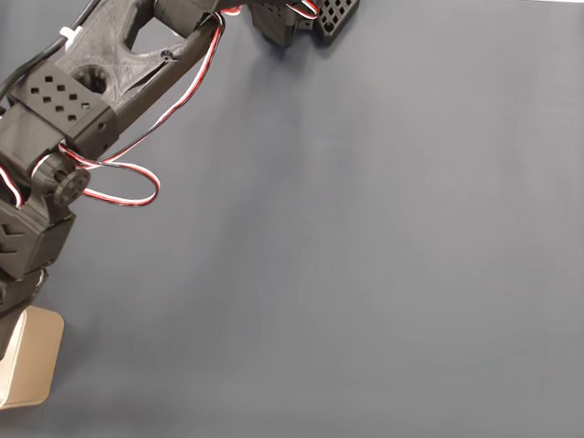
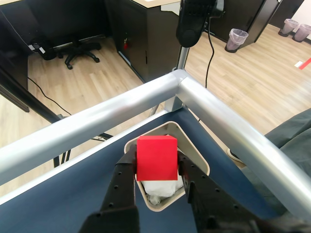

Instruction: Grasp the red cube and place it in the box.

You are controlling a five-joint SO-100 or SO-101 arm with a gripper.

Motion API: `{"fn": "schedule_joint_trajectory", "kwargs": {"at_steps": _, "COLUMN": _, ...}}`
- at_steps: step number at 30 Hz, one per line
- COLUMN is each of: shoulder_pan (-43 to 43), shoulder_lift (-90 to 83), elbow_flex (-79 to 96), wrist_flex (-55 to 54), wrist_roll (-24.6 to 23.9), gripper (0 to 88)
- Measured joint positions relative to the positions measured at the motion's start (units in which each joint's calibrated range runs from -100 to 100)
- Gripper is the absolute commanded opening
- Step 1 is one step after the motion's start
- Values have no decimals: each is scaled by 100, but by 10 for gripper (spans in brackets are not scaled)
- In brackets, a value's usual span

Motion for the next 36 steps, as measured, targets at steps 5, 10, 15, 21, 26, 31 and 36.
{"fn": "schedule_joint_trajectory", "kwargs": {"at_steps": 5, "shoulder_pan": 37, "shoulder_lift": 35, "elbow_flex": 0, "wrist_flex": -56, "wrist_roll": 0, "gripper": 50}}
{"fn": "schedule_joint_trajectory", "kwargs": {"at_steps": 10, "shoulder_pan": 37, "shoulder_lift": 35, "elbow_flex": 0, "wrist_flex": -95, "wrist_roll": 0, "gripper": 51}}
{"fn": "schedule_joint_trajectory", "kwargs": {"at_steps": 15, "shoulder_pan": 96, "shoulder_lift": 35, "elbow_flex": 0, "wrist_flex": -151, "wrist_roll": 0, "gripper": 52}}
{"fn": "schedule_joint_trajectory", "kwargs": {"at_steps": 21, "shoulder_pan": 96, "shoulder_lift": 35, "elbow_flex": 0, "wrist_flex": -151, "wrist_roll": 0, "gripper": 54}}
{"fn": "schedule_joint_trajectory", "kwargs": {"at_steps": 26, "shoulder_pan": 96, "shoulder_lift": 35, "elbow_flex": 0, "wrist_flex": -151, "wrist_roll": 0, "gripper": 254}}
{"fn": "schedule_joint_trajectory", "kwargs": {"at_steps": 31, "shoulder_pan": 96, "shoulder_lift": 35, "elbow_flex": -163, "wrist_flex": 270, "wrist_roll": -39, "gripper": 490}}
{"fn": "schedule_joint_trajectory", "kwargs": {"at_steps": 36, "shoulder_pan": 96, "shoulder_lift": 35, "elbow_flex": -325, "wrist_flex": 350, "wrist_roll": 0, "gripper": 564}}
